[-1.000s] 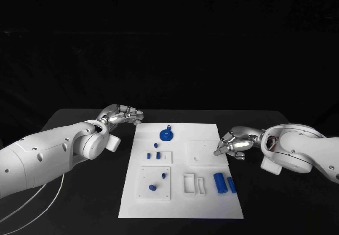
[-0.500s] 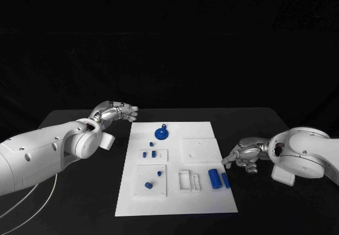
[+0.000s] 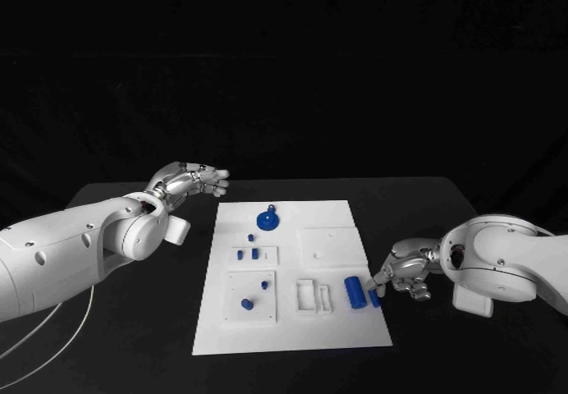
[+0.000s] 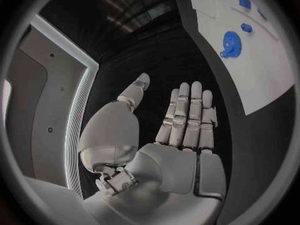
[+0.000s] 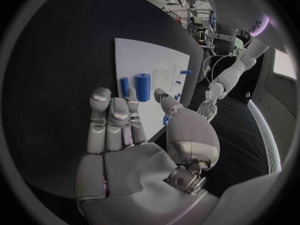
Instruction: Assemble the parts on the task board
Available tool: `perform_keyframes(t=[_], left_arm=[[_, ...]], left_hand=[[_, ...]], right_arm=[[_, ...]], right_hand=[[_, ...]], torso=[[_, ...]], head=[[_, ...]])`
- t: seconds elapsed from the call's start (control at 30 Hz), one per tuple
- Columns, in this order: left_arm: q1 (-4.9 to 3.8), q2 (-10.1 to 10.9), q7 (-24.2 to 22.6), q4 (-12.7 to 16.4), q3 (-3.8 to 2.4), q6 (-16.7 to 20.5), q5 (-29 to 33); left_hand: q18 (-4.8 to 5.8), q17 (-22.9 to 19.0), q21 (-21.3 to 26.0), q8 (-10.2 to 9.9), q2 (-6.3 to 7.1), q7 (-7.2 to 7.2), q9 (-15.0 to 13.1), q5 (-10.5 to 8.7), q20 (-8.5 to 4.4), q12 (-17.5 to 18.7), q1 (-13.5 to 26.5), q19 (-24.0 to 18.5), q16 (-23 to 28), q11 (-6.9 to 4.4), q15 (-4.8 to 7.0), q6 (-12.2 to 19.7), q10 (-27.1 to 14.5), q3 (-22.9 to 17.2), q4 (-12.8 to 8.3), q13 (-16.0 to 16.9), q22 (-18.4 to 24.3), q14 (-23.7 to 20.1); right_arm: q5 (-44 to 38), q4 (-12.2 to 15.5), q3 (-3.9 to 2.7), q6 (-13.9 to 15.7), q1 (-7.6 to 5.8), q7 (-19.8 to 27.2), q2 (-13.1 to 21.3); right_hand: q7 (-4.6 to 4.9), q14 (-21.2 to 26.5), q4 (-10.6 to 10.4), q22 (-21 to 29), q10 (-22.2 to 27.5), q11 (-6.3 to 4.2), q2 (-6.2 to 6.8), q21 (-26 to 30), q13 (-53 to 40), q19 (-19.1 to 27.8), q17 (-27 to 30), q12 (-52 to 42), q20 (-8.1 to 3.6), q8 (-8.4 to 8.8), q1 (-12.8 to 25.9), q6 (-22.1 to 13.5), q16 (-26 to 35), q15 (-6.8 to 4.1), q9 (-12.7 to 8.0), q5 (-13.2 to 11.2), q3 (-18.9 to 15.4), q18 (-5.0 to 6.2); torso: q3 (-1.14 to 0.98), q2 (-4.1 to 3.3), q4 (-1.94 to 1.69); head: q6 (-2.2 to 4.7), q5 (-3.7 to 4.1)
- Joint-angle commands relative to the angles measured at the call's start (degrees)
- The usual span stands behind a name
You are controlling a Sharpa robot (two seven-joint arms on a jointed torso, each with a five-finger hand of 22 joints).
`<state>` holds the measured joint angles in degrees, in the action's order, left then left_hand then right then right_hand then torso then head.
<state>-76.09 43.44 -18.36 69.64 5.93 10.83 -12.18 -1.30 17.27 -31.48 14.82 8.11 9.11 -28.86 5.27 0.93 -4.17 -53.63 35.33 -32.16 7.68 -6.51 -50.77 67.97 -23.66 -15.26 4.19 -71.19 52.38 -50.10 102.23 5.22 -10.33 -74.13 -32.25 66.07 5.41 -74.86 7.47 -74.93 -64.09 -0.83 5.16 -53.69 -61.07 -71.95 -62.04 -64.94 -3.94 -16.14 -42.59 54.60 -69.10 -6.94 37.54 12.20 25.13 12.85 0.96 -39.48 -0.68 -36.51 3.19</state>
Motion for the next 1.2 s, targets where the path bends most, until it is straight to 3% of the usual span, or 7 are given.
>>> perform_keyframes(t=[0.03, 0.2, 0.37, 0.67, 0.9, 1.2], left_arm=[[0.00, 0.0, -0.9, 0.3, -0.03, -0.6, 0.6], [0.00, -0.1, -0.8, 0.2, -0.02, -0.6, 0.6], [0.00, -0.2, -0.4, 0.2, -0.02, -0.5, 0.6], [0.00, -0.3, -0.4, 0.2, -0.02, -0.8, 0.7], [0.00, -0.3, -0.3, 0.2, -0.01, -1.1, 0.7], [0.00, -0.4, 0.0, 0.1, -0.01, -1.2, 0.6]], left_hand=[[-0.90, 0.1, 0.3, 0.3, 0.02, 0.11, 0.1, -0.21, 0.07, 0.1, 0.8, 0.0, 0.3, 0.03, -0.24, 0.4, -0.5, 0.3, 0.2, -0.1, -0.1, 0.1], [-0.92, 0.2, 0.4, 0.3, -0.03, 0.12, 0.1, -0.22, 0.07, 0.2, 1.0, 0.1, 0.4, 0.03, -0.24, 0.4, -0.5, 0.3, 0.3, -0.1, -0.1, 0.1], [-0.93, 0.3, 0.5, 0.3, -0.15, 0.12, 0.1, -0.21, 0.07, 0.2, 1.1, 0.1, 0.5, 0.04, -0.23, 0.4, -0.5, 0.3, 0.3, -0.1, -0.1, 0.1], [-0.96, 0.4, 0.5, 0.3, -0.39, 0.12, 0.2, -0.15, 0.05, 0.2, 1.1, 0.1, 0.6, 0.04, -0.22, 0.5, -0.6, 0.3, 0.4, -0.1, -0.2, 0.1], [-0.97, 0.5, 0.6, 0.3, -0.48, 0.13, 0.2, -0.14, 0.06, 0.2, 1.2, 0.1, 0.6, 0.05, -0.23, 0.5, -0.6, 0.3, 0.4, -0.1, -0.2, 0.1], [-0.95, 0.5, 0.6, 0.3, -0.54, 0.14, 0.2, -0.15, 0.08, 0.2, 1.3, 0.1, 0.7, 0.07, -0.24, 0.5, -0.6, 0.3, 0.4, -0.1, -0.2, 0.1]], right_arm=[[-2.7, 0.6, 0.10, -1.1, 0.00, -0.1, -0.7], [-4.0, 0.6, 0.27, -0.6, 0.00, 0.1, -2.1], [-6.3, 0.4, 0.80, 0.0, 0.00, 0.0, -3.0], [-8.2, -0.1, 1.09, 2.5, 0.02, 0.5, -4.6], [-9.4, -0.9, 2.02, 5.0, 0.02, -0.4, -7.1], [-10.0, -3.0, 3.00, 4.8, 0.59, -1.0, -10.9]], right_hand=[[0.31, 0.2, 1.2, -1.2, -0.1, 0.08, -0.68, -0.8, -0.4, 0.2, -0.4, -0.2, -0.51, 0.74, 1.1, 0.0, -0.4, 0.05, -0.5, -0.2, -1.5, 2.15], [0.32, 0.2, 2.1, -1.2, -0.3, 0.10, -1.21, -1.1, -0.7, 0.3, -0.6, -0.2, -0.54, 1.05, 1.5, 0.3, -0.5, 0.04, -0.8, -0.2, -2.2, 2.15], [0.33, 0.1, 2.8, -1.1, -0.5, 0.12, -1.60, -1.5, -0.9, 0.3, -0.8, -0.1, -0.55, 1.37, 1.6, 0.5, -0.6, 0.06, -1.0, 1.2, -2.2, 2.15], [0.36, 0.1, 3.4, -1.0, -0.6, 0.14, -1.65, -1.7, -1.1, 0.4, -0.9, 0.0, -0.54, 1.60, 1.5, 0.6, -0.6, 0.08, -1.2, 1.7, -2.1, 2.15], [0.39, 0.1, 3.6, -1.0, -0.6, 0.18, -1.28, -1.8, -1.3, 0.5, -1.0, 0.2, -0.44, 1.80, 2.4, 0.7, -0.5, 0.12, -1.4, 1.5, -2.6, 2.15], [0.37, 0.1, 3.8, -0.9, -0.6, 0.15, -1.28, -1.9, -1.4, 0.6, -1.1, 0.4, -0.46, 2.03, 3.4, 0.7, -0.4, 0.09, -1.5, 0.9, -3.2, 2.15]], torso=[[0.16, 0.06, -0.04], [-0.01, -0.01, -0.15], [0.02, -0.04, -0.21], [0.03, -0.02, -0.04], [0.01, -0.07, -0.06], [0.08, -0.14, -0.09]], head=[[-0.23, 0.00], [-0.37, 0.05], [-0.48, 0.15], [-0.67, -0.16], [-0.87, -0.24], [-1.12, -0.16]])
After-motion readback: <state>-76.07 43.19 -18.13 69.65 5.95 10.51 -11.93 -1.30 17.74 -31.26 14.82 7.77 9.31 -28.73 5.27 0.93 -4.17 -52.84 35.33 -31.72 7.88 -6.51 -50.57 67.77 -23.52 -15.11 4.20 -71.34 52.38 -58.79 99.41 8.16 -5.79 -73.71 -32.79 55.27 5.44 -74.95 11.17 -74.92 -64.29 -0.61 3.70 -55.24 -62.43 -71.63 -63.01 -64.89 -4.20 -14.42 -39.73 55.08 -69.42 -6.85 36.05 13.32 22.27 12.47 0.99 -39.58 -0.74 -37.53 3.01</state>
